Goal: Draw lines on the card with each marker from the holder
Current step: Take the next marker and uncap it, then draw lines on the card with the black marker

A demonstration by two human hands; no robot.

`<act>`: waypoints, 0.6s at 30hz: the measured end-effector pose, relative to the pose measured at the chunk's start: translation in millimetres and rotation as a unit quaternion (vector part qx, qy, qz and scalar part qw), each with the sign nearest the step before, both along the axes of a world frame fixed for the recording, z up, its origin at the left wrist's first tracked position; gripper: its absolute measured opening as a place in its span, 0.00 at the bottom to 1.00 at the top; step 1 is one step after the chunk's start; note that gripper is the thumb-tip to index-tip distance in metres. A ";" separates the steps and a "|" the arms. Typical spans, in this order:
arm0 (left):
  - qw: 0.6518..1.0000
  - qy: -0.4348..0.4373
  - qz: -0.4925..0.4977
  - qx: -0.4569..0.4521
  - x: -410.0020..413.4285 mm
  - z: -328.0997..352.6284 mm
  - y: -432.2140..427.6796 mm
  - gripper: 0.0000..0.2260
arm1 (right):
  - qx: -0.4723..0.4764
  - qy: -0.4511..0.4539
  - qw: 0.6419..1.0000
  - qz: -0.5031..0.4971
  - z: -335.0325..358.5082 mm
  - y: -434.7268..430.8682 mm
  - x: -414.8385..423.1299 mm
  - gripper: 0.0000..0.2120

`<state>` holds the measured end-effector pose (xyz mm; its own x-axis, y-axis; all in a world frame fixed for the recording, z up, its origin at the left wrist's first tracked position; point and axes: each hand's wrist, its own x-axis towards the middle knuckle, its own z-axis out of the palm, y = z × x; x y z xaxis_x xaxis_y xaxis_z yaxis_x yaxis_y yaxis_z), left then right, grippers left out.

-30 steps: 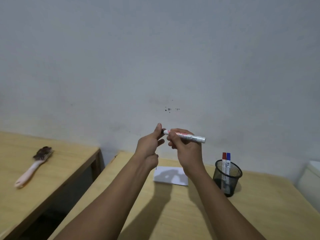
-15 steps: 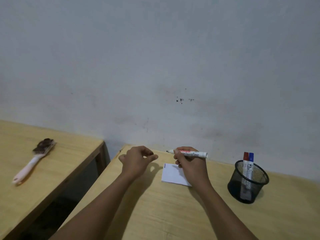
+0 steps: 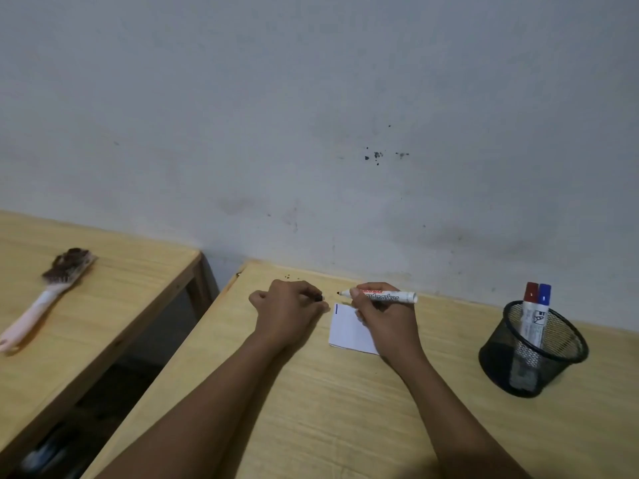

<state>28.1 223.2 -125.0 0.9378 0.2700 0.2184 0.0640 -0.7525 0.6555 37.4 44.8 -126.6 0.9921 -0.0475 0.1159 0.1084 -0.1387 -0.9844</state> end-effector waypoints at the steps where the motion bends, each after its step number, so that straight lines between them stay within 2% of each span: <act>1: 1.000 0.000 0.003 0.016 -0.7 -0.3 -0.1 0.11 | 0.002 0.005 1.000 0.000 -1.1 -0.7 0.3 0.06; 3: 0.998 -0.032 0.017 0.041 -6.8 -2.6 -1.5 0.17 | -0.005 0.009 1.000 0.005 -4.0 -2.6 0.2 0.05; 6: 0.990 -0.105 -0.007 0.093 -32.4 -6.1 -10.9 0.13 | -0.032 -0.006 0.999 0.016 -5.8 -4.1 -1.9 0.05; 10: 0.969 -0.064 -0.111 0.213 -53.7 -12.0 -18.9 0.13 | -0.038 -0.007 0.999 0.014 -4.3 -0.9 -1.2 0.09; 15: 0.960 -0.020 -0.156 0.232 -54.2 -9.5 -12.8 0.16 | -0.087 -0.015 0.996 -0.016 -4.7 0.5 -2.0 0.11; 18: 0.956 0.002 -0.173 0.236 -56.2 -7.7 -8.5 0.17 | -0.085 -0.009 0.996 -0.015 -5.5 1.6 0.8 0.11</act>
<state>-28.1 214.7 -132.7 0.9543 -0.1837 0.2356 -0.2400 -0.9411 0.2380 38.3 46.5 -132.1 0.9881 -0.0553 0.1433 0.1198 -0.3060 -0.9445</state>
